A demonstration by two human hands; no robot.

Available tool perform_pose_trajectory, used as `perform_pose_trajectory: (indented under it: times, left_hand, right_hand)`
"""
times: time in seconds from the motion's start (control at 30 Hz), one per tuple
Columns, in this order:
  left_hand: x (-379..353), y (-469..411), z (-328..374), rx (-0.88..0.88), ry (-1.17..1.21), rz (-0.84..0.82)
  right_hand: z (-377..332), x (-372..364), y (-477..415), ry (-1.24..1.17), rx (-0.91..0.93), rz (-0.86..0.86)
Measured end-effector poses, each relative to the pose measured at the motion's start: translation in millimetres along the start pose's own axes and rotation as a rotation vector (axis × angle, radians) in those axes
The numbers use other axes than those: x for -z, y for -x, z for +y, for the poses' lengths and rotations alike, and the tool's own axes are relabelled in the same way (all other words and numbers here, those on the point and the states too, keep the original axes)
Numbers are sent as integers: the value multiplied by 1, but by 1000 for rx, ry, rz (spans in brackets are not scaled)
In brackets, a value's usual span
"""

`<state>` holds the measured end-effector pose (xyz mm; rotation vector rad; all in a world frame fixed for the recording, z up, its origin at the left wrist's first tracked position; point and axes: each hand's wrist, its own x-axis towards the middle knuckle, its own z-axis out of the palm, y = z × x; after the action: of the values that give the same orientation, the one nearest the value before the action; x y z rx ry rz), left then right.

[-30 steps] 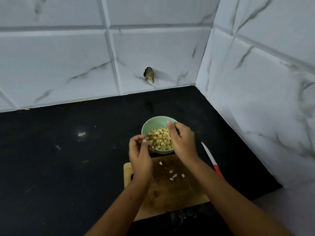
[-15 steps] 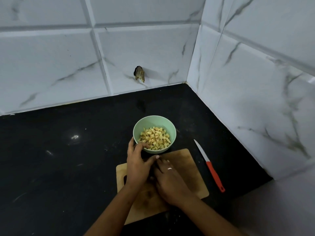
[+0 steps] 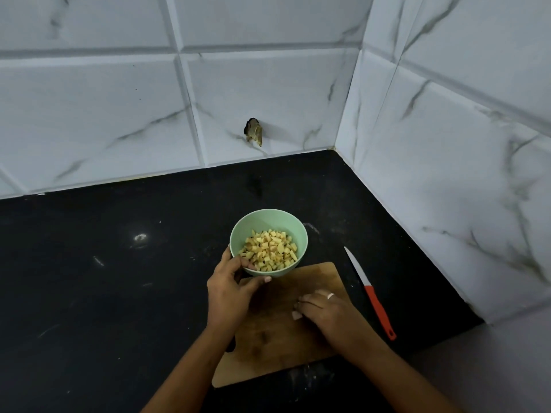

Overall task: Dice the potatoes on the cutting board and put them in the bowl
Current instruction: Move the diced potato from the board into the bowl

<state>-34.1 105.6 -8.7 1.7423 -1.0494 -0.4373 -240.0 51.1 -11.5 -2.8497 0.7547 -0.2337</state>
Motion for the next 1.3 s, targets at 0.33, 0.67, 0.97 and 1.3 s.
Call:
perform_pose_trajectory:
  times: [0.33, 0.67, 0.97, 1.3]
  left_hand:
    - [16, 19, 2, 3, 15, 13]
    - [15, 29, -1, 35, 58, -14]
    - [19, 29, -8, 45, 75, -6]
    - [21, 28, -7, 57, 89, -24]
  right_hand:
    - [-23, -14, 0, -33, -131, -2]
    - [-15, 0, -24, -148, -223, -25]
    - [3, 6, -47, -264, -441, -278]
    - [-1, 12, -53, -280, -496, -378]
